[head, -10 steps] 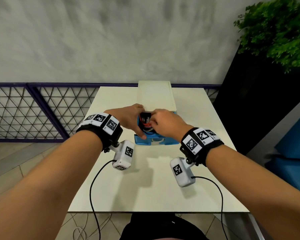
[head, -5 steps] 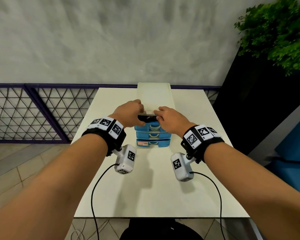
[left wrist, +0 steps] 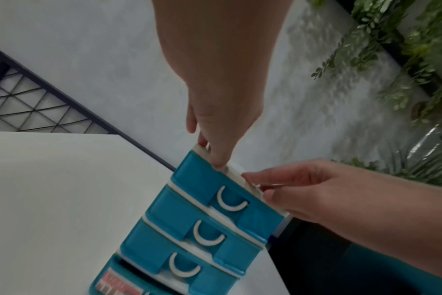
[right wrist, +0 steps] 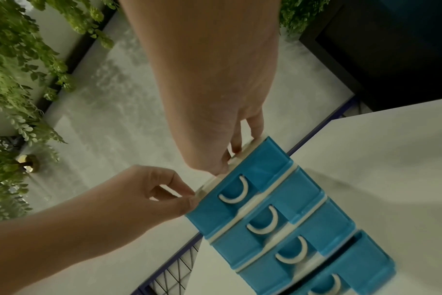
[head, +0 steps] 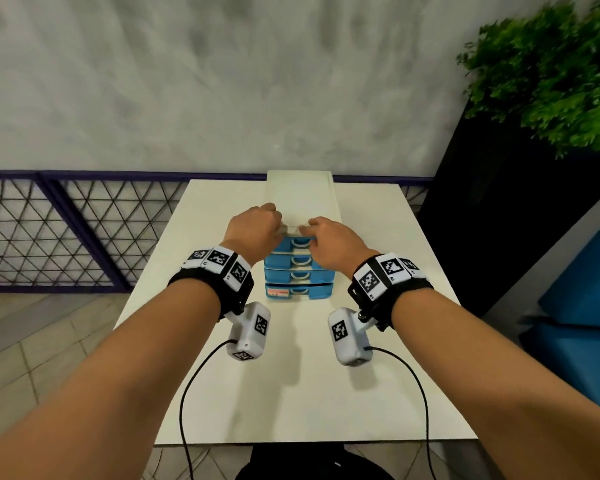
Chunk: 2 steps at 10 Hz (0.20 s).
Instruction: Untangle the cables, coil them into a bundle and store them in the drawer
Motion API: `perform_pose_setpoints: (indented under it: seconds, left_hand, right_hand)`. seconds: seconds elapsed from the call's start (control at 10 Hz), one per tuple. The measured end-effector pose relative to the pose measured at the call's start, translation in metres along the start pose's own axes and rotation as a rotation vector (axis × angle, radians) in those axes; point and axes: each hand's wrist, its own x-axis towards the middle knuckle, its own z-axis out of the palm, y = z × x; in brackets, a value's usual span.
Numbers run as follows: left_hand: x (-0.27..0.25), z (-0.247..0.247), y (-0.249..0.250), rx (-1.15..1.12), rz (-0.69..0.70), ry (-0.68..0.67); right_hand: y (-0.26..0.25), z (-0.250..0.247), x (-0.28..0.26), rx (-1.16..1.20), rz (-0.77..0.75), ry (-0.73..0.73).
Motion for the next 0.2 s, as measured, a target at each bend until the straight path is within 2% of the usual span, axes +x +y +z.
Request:
perform_pose_setpoints:
  seconds: [0.1, 0.2]
  left_hand:
    - [0.001, -0.007, -0.008, -0.066, -0.022, -0.172]
    - [-0.021, -0.022, -0.018, -0.231, 0.008, -0.315]
  right_hand:
    - [0.002, -0.016, -0.001, 0.045, -0.009, -0.075]
    - [0.016, -0.022, -0.027, 0.086, -0.011, -0.14]
